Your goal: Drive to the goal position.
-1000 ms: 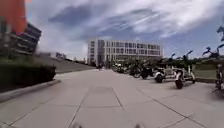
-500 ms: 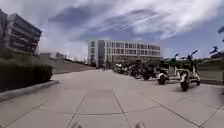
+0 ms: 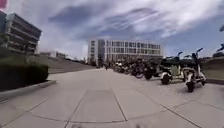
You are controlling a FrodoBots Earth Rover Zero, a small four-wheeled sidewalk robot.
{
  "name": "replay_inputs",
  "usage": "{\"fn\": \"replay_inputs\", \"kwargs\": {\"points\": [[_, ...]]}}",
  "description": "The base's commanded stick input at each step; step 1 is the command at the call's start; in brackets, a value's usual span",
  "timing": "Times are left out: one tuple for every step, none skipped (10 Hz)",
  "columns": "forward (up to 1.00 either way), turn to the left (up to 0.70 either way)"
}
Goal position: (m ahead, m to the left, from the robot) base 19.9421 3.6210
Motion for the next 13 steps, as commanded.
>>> {"fn": "replay_inputs", "kwargs": {"points": [[0.45,0.0],[0.45,0.0],[0.3,0.0],[0.04,0.0],[0.0,0.0],[0.0,0.0],[0.0,0.0],[0.0,0.0],[0.0,0.0],[0.0,0.0],[0.0,0.0],[0.0,0.0],[0.0,0.0]]}}
